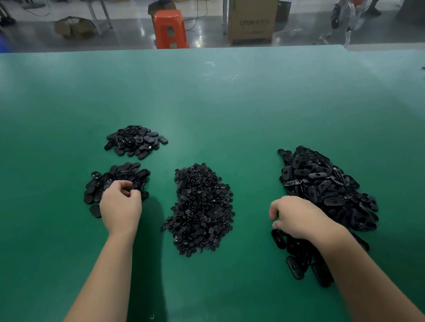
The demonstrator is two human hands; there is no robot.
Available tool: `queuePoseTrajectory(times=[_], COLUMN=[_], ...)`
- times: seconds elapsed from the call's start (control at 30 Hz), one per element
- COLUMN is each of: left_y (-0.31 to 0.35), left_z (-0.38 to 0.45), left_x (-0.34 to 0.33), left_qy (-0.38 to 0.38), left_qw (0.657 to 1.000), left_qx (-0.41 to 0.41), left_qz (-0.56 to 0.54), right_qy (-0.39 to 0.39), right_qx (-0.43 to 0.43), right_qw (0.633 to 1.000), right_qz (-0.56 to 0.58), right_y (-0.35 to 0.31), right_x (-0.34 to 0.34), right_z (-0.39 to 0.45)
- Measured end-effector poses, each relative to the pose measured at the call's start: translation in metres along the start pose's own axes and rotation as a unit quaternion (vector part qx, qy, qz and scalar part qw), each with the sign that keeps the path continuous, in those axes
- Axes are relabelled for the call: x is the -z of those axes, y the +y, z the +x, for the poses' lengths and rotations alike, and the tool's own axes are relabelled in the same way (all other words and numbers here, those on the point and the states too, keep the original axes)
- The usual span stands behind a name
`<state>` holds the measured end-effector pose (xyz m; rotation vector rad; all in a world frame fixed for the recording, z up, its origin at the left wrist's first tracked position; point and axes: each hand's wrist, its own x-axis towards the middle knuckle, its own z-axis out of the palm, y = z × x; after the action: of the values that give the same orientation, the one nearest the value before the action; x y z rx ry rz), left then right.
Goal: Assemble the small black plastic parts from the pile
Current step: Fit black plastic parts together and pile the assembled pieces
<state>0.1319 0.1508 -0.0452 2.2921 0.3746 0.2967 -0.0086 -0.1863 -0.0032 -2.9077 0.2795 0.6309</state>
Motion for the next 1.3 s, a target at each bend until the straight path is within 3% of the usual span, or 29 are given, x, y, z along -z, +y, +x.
queuePoseTrajectory(times=[0.1,0.23,0.57,0.83,1.3], left_y=[0.007,0.014,0.007,-0.001,0.006], left_z=[-0.013,-0.027,-0.025,-0.02,-0.023], left_x=[-0.006,-0.017,-0.012,0.011,0.008], left_qy=[-0.065,-0.162,-0.169,-0.295,-0.337], left_qw=[0.997,0.982,0.979,0.943,0.918], left_qx=[-0.052,-0.097,-0.104,-0.126,-0.146], left_qz=[0.004,0.019,0.048,0.082,0.152], right_qy=[-0.077,-0.078,0.026,0.097,0.087], right_qx=[0.014,0.035,0.03,0.055,0.048], right_qw=[0.996,0.992,0.999,0.994,0.995], right_qz=[-0.041,-0.089,0.005,0.023,0.026], right_y=[-0.001,-0.009,-0.014,-0.02,-0.031], right_x=[0.003,0.0,-0.014,-0.03,-0.026], right_z=[-0.002,0.001,0.023,0.031,0.024])
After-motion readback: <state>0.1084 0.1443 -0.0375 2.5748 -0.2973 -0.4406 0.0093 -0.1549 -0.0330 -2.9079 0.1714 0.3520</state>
